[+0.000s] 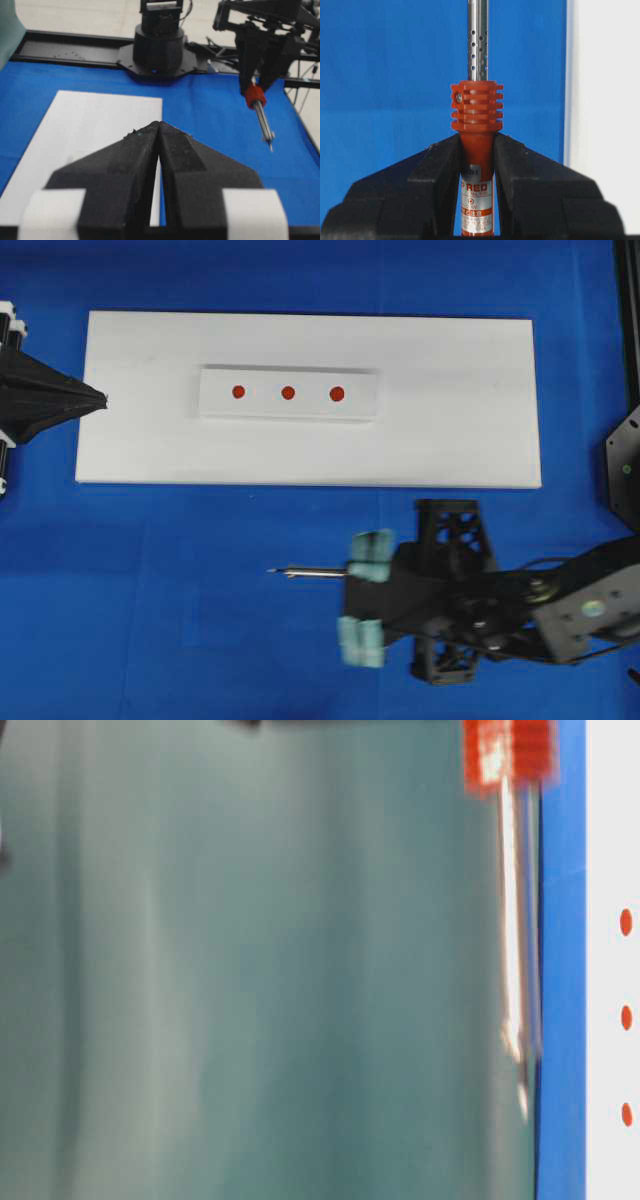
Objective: Touch the tip of the soldering iron to the mark.
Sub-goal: 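Carry the iron with the right gripper back down to the table front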
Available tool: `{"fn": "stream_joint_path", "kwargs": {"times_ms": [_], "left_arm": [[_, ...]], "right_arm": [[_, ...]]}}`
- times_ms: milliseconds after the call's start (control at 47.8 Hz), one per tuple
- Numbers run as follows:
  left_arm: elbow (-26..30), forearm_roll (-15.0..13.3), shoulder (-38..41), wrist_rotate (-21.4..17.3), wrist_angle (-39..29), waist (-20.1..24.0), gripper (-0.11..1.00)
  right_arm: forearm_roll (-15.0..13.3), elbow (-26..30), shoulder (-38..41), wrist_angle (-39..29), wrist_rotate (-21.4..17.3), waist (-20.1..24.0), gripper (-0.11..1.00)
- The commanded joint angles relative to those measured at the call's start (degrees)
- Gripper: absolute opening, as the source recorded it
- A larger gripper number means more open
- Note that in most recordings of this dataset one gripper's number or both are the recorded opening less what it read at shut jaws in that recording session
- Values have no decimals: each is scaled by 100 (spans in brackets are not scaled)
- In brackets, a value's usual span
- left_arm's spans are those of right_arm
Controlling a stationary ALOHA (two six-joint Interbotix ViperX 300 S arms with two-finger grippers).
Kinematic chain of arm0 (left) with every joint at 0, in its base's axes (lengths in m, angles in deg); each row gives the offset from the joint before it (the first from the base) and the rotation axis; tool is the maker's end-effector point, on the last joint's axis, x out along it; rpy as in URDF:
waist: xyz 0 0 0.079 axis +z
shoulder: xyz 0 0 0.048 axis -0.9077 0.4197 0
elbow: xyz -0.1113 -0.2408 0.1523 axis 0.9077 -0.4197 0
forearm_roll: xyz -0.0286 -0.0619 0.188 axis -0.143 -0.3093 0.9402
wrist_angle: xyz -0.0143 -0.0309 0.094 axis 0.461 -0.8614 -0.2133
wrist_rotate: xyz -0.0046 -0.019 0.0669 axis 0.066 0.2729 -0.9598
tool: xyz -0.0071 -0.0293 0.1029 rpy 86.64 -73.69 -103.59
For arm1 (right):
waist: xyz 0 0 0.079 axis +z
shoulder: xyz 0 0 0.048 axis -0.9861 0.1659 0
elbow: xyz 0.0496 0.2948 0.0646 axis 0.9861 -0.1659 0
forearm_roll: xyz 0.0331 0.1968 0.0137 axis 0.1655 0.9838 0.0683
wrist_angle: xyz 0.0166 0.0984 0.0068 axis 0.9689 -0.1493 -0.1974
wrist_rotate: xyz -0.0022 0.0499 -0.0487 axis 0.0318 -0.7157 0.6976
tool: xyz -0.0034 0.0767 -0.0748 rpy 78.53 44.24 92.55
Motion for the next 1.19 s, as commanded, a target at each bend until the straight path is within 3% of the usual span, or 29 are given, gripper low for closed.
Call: {"fn": "stream_joint_path", "kwargs": {"times_ms": [0,293,502,795,1172], "left_arm": [[53,18,18,-9,62,0,0],[53,18,18,-9,62,0,0],[53,18,-9,0,26,0,0],[53,18,-53,0,18,0,0],[53,18,-53,0,18,0,0]], "right_arm": [[-35,404,105,114,141,-132,6],[-18,1222,782,299,686,-413,6],[0,1406,967,299,835,-492,6],[9,1151,1028,580,791,-519,6],[316,308,1257,2065,747,-659,6]]}}
